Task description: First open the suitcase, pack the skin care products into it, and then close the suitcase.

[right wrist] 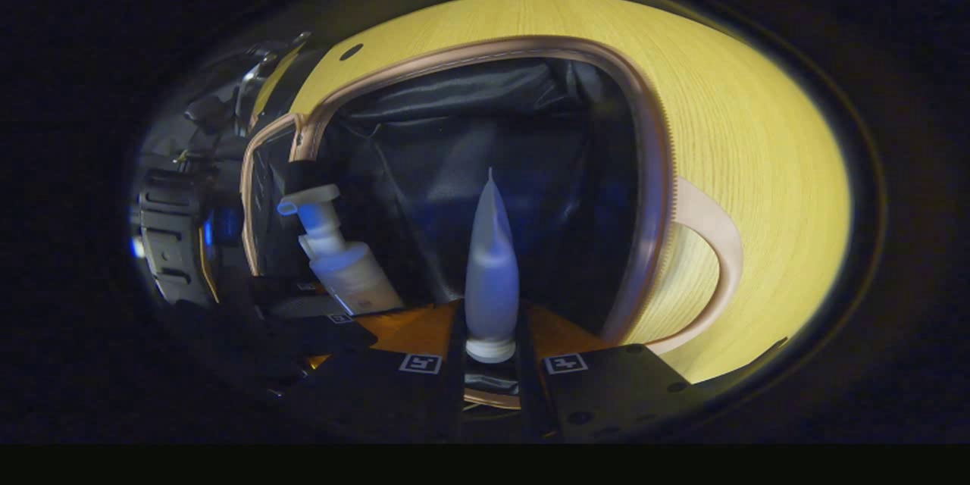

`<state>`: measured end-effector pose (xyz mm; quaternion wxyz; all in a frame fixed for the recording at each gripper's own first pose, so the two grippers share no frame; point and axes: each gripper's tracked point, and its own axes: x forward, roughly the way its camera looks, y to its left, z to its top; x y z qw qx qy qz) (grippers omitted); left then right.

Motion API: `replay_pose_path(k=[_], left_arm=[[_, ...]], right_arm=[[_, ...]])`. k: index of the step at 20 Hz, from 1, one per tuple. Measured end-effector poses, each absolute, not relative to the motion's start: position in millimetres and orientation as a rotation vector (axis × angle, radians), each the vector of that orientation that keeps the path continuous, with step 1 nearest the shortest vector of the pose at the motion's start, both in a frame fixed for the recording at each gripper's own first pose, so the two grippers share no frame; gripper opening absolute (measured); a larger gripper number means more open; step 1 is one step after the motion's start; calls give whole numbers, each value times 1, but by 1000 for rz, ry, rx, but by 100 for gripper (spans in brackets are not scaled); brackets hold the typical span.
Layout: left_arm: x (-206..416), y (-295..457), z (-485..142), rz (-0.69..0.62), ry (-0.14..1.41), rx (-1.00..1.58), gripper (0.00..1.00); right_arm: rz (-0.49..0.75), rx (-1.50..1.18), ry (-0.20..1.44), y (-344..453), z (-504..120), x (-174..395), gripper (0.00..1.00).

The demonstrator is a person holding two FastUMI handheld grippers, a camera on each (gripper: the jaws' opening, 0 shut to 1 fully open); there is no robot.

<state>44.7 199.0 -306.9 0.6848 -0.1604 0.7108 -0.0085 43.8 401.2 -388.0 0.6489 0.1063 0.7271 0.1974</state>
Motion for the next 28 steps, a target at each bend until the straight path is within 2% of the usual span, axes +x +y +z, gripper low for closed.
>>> replay_pose_path(k=[1, 2, 3, 4, 5, 8, 9, 10, 11, 12, 13, 14, 17, 21, 22, 23, 28], left_arm=[[45, 199, -306, -27, 1588, -358, 57], [44, 197, -306, -29, 1581, -356, 54], [45, 196, -307, -25, 1575, -351, 59], [45, 196, -307, -29, 1572, -346, 59], [45, 194, -304, -32, 1566, -349, 60], [55, 201, -288, -36, 1502, -303, 64], [58, 205, -279, -38, 1470, -268, 64], [61, 206, -265, -49, 1420, -236, 65], [68, 207, -250, -68, 1355, -207, 67], [78, 204, -233, -99, 1260, -191, 64], [86, 200, -218, -135, 1165, -181, 76], [89, 202, -204, -155, 1081, -167, 76], [91, 225, -162, -168, 847, -139, 78], [75, 310, -122, -5, 634, -195, 78], [69, 344, -117, 51, 589, -202, 75], [63, 372, -117, 102, 576, -209, 78], [29, 505, -137, 313, 602, -257, 81]], right_arm=[[448, 238, 1633, 403, -388, 47, 35], [451, 237, 1624, 404, -385, 45, 39], [453, 248, 1620, 404, -380, 45, 34], [447, 241, 1615, 404, -383, 44, 43], [442, 241, 1604, 404, -384, 43, 49], [448, 252, 1569, 400, -366, 46, 50], [466, 261, 1543, 400, -361, 46, 55], [484, 264, 1518, 393, -349, 45, 79], [497, 275, 1484, 389, -339, 47, 77], [513, 280, 1451, 384, -329, 48, 87], [528, 294, 1411, 381, -320, 53, 82], [548, 302, 1375, 378, -308, 55, 98], [630, 299, 1244, 367, -273, 59, 98], [654, 233, 1070, 328, -242, 61, 98], [645, 214, 1027, 314, -234, 63, 98], [637, 204, 992, 302, -227, 63, 98], [511, 205, 880, 248, -204, 68, 98]])
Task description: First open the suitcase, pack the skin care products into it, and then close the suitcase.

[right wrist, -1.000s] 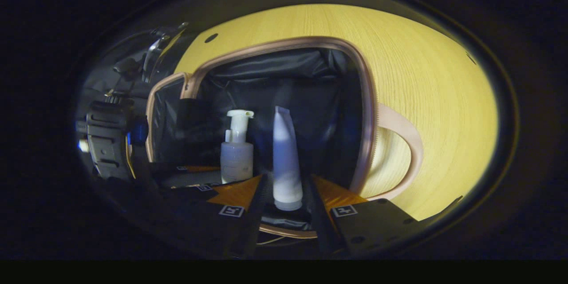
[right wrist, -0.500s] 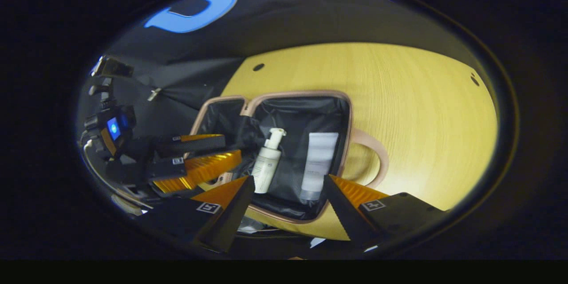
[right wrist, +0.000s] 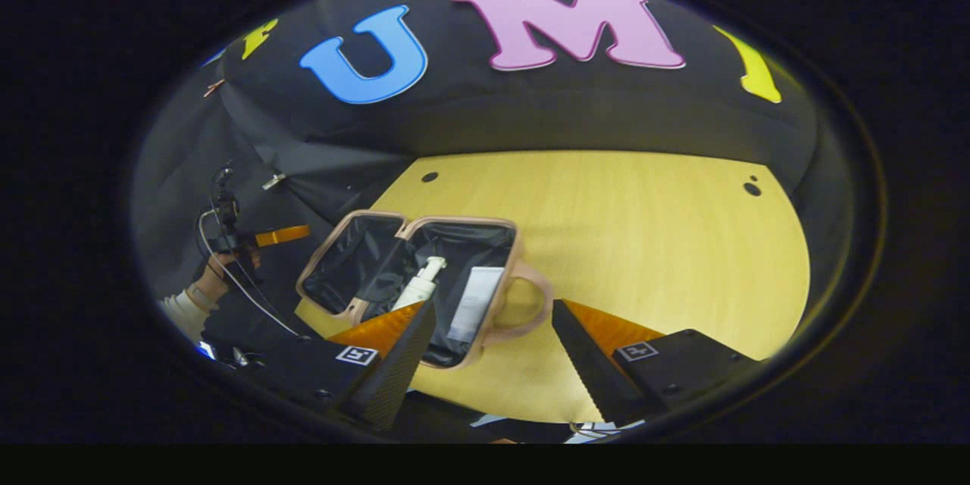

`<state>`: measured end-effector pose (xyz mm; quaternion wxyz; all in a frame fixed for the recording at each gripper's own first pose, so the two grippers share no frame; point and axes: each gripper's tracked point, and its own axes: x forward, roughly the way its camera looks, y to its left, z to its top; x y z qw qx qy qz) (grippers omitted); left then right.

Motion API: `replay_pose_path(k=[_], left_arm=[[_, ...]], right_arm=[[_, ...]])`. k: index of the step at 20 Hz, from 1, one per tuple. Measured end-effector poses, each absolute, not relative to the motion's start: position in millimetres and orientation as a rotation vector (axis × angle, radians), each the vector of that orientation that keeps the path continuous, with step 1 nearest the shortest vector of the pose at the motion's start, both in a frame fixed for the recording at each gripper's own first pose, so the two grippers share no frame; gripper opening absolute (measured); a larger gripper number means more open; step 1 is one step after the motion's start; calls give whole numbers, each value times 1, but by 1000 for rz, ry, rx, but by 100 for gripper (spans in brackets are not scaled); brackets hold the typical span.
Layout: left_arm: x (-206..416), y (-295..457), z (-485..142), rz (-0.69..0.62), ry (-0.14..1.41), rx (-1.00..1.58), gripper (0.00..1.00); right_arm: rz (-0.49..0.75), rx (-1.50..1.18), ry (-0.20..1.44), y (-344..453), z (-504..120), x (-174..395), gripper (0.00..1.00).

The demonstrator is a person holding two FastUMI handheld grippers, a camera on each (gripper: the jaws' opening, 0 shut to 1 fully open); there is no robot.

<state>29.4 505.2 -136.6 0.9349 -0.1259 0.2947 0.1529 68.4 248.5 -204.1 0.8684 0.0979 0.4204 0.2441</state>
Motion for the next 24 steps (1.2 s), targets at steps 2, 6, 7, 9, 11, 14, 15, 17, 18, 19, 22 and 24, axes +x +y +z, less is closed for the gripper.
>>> replay_pose_path(k=[2, 6, 7, 9, 11, 14, 15, 17, 18, 19, 22, 24], left_arm=[[26, 532, -152, 352, 610, -338, 80], [14, 575, -200, 444, 692, -420, 81], [10, 581, -213, 456, 730, -423, 81], [4, 589, -238, 466, 805, -429, 81], [2, 590, -262, 466, 871, -432, 81], [0, 596, -286, 497, 957, -405, 82], [-3, 599, -292, 521, 994, -394, 82], [0, 597, -300, 515, 1027, -421, 81], [5, 595, -300, 500, 1019, -435, 80], [10, 590, -298, 479, 1009, -448, 63], [10, 590, -294, 516, 1036, -399, 21], [12, 590, -281, 505, 1017, -383, 16]], right_arm=[[512, 182, 853, 245, -195, 66, 98], [541, 215, 896, 262, -193, 55, 98], [548, 230, 906, 268, -192, 54, 98], [554, 237, 922, 274, -195, 52, 98], [558, 230, 931, 277, -198, 52, 98], [562, 225, 955, 280, -206, 47, 98], [558, 223, 973, 280, -209, 44, 98], [548, 227, 1003, 278, -215, 41, 98], [545, 227, 1007, 277, -216, 42, 98], [540, 225, 1009, 274, -217, 42, 98], [533, 237, 1015, 271, -215, 45, 98], [530, 243, 1010, 268, -214, 47, 98]])
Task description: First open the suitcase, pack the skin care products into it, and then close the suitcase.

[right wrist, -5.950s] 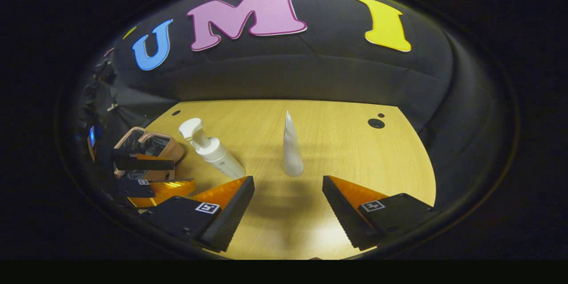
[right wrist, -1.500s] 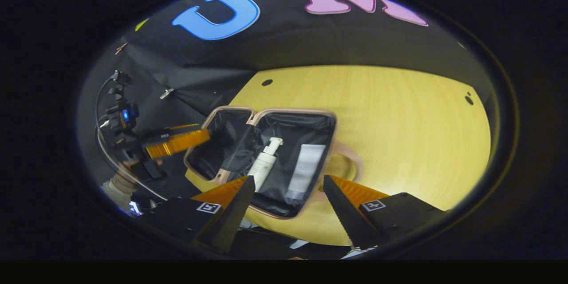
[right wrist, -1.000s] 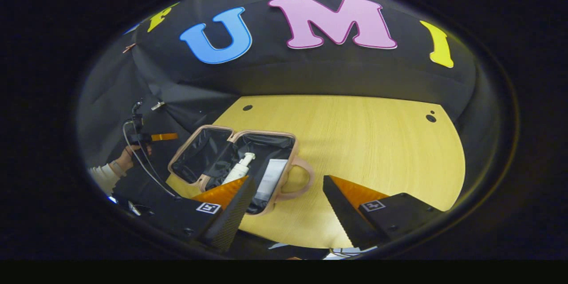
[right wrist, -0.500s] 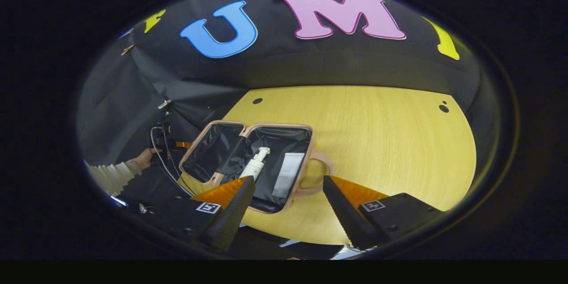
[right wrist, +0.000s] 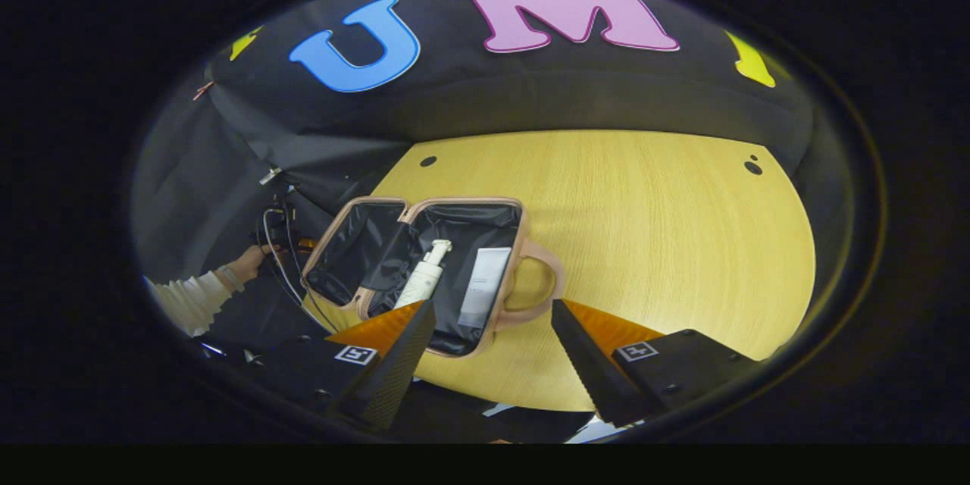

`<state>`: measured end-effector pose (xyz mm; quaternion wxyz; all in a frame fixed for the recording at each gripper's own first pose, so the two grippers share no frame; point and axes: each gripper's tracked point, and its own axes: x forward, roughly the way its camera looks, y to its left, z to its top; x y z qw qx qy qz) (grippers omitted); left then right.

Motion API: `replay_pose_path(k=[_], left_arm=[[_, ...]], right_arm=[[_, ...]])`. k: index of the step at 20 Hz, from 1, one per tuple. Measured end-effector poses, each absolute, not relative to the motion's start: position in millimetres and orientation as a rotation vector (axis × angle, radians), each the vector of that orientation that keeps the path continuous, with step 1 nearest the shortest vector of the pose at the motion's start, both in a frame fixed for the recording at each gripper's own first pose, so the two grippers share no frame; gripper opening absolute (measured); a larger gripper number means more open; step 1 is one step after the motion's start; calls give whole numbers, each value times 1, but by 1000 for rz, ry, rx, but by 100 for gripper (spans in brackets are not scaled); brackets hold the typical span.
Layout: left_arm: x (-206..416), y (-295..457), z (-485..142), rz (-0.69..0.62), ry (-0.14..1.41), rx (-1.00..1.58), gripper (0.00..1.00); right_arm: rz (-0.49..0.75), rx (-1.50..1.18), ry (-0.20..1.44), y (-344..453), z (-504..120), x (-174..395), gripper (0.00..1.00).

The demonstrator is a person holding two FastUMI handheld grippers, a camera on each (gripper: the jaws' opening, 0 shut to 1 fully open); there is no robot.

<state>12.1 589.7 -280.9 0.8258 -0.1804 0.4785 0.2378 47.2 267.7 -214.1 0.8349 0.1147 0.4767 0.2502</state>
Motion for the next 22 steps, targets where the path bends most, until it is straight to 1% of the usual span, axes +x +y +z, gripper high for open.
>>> replay_pose_path(k=[4, 5, 6, 7, 8, 10, 14, 17, 19, 22], left_arm=[[9, 582, -229, 461, 923, -427, 11], [9, 579, -208, 441, 887, -442, 14], [11, 574, -190, 424, 851, -449, 10], [13, 567, -168, 397, 814, -448, 12], [11, 559, -144, 368, 783, -437, 8], [9, 533, -97, 310, 732, -386, 7], [14, 462, -13, 180, 647, -332, 6], [22, 392, 32, 68, 599, -342, 7], [30, 347, 45, 11, 590, -320, 6], [48, 283, 48, -64, 588, -325, 6]], right_arm=[[532, 239, 1006, 260, -215, 48, 98], [538, 241, 1006, 259, -216, 48, 98], [545, 243, 1003, 259, -216, 47, 98], [554, 242, 1002, 259, -216, 47, 98], [563, 244, 997, 260, -215, 47, 98], [582, 252, 987, 261, -214, 49, 98], [619, 273, 962, 262, -210, 49, 98], [639, 280, 928, 254, -203, 50, 98], [642, 295, 907, 245, -200, 50, 98], [626, 297, 885, 209, -196, 53, 98]])
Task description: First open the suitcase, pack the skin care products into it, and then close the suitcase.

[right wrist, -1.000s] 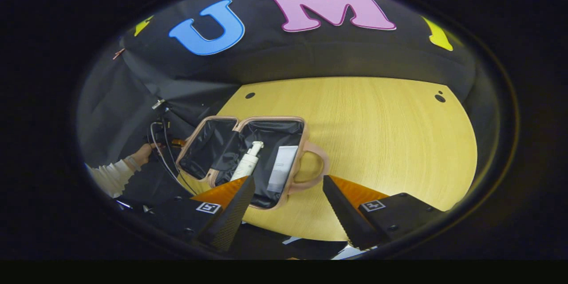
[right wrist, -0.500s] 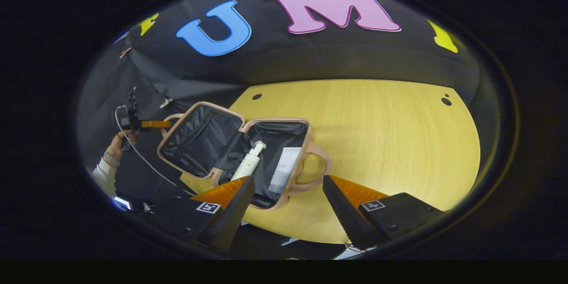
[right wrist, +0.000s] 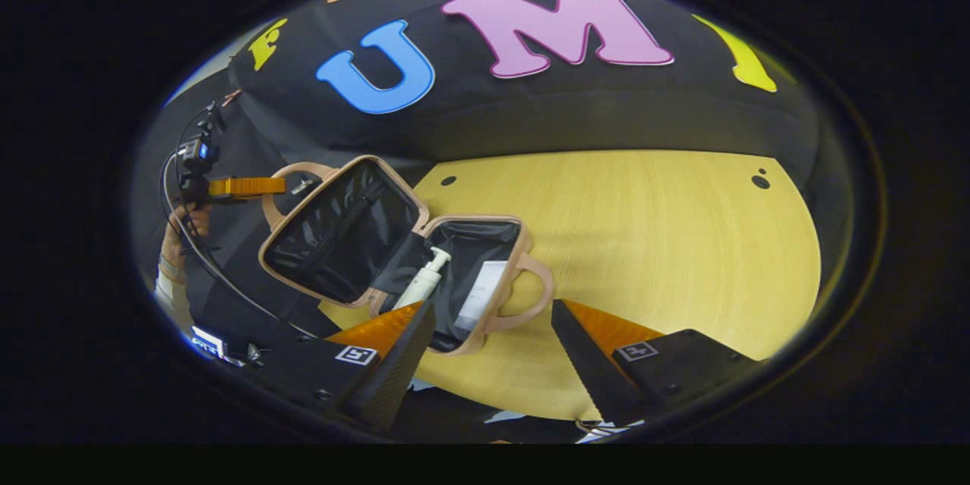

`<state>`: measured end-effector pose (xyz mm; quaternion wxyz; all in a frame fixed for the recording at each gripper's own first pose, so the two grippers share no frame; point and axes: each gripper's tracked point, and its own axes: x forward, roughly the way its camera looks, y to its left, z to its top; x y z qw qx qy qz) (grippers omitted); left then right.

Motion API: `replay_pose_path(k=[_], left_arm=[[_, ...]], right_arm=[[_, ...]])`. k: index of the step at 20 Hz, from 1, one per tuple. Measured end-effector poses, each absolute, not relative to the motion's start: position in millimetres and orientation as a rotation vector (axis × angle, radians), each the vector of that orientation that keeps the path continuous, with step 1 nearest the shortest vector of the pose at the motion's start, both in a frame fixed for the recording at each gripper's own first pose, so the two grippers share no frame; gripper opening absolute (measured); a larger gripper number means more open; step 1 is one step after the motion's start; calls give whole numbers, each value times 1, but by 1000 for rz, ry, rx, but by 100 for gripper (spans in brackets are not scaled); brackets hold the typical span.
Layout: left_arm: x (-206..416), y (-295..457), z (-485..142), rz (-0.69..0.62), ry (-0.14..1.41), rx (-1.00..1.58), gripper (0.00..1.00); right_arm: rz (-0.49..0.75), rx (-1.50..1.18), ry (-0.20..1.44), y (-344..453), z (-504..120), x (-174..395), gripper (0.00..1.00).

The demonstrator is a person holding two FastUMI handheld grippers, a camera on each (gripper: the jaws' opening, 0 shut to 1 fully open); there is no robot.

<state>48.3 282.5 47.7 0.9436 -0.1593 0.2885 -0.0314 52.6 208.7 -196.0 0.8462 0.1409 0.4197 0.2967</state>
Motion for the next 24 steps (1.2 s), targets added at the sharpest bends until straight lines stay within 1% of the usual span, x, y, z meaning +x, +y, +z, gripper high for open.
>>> replay_pose_path(k=[3, 6, 9, 11, 16, 21, 22, 24], left_arm=[[62, 222, 36, -153, 622, -337, 6], [78, 162, 11, -213, 665, -368, 6], [99, 106, -38, -265, 717, -389, 6], [108, 82, -73, -284, 790, -407, 6], [113, 56, -138, -266, 932, -310, 7], [108, 44, -147, -277, 987, -269, 7], [108, 45, -147, -271, 993, -271, 8], [109, 44, -150, -262, 986, -252, 13]], right_arm=[[579, 293, 881, 168, -201, 57, 98], [534, 321, 883, 132, -206, 60, 98], [483, 319, 885, 99, -216, 64, 98], [449, 329, 897, 79, -224, 63, 98], [387, 334, 915, 43, -233, 55, 98], [341, 349, 923, 29, -235, 46, 98], [338, 349, 922, 29, -235, 45, 98], [338, 353, 914, 33, -232, 45, 98]])
